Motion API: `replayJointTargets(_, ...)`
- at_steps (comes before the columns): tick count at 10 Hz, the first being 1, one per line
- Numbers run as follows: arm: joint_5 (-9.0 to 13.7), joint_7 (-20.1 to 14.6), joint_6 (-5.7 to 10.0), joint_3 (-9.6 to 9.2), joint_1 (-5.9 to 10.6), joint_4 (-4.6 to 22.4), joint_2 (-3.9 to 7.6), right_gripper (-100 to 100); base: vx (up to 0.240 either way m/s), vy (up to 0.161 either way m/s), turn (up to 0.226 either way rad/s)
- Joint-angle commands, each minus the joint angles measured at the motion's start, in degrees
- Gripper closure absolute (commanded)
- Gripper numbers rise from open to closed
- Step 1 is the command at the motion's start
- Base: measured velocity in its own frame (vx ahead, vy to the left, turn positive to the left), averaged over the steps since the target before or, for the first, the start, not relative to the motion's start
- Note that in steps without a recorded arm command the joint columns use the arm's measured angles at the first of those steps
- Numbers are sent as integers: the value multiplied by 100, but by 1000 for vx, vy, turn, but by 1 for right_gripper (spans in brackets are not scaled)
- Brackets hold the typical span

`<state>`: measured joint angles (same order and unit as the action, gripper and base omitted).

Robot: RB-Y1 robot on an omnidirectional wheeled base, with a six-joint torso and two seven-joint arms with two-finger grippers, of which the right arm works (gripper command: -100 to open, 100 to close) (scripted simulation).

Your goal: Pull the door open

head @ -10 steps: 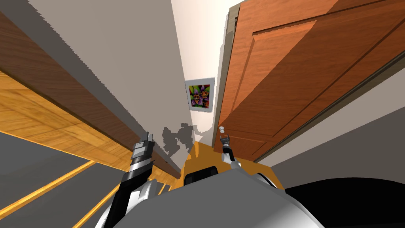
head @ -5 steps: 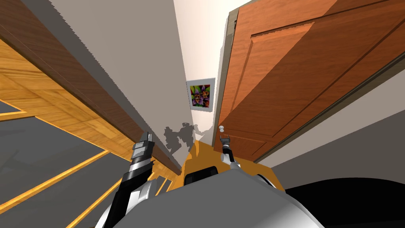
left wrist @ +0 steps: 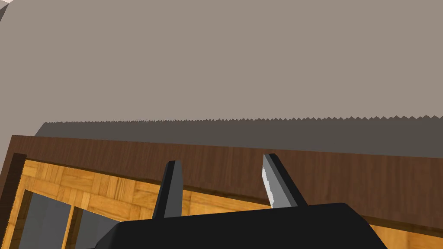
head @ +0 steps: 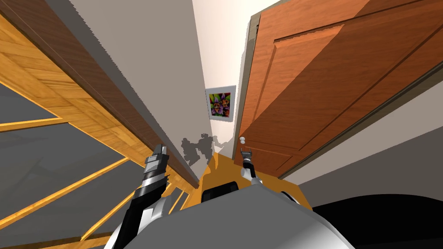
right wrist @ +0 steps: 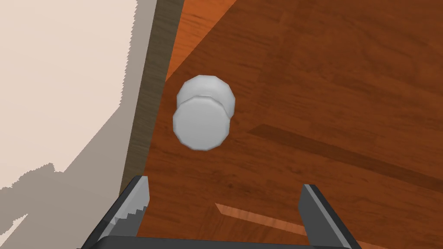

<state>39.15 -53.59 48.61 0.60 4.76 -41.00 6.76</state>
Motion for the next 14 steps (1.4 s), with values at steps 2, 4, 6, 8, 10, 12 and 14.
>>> replayJointTargets(2, 234, -447, 68, -67, -46, -60, -42, -100, -44, -9, 93)
replayJointTargets(4, 384, -766, 108, -110, -75, -101, -71, -100, -36, -3, 88)
replayJointTargets(6, 492, -976, 137, -140, -97, -130, -91, -100, -23, 11, 68)
replayJointTargets(8, 515, -1014, 144, -146, -97, -129, -93, -100, -12, 22, 39)
replayJointTargets(10, 518, -1267, 119, -179, -157, -96, 111, -100, 130, -21, -223)
replayJointTargets(12, 516, -1412, 102, -199, -194, -73, 239, -100, 172, -3, -109)
replayJointTargets(14, 512, -1617, 79, -226, -246, -40, 423, -100, 186, 29, -32)
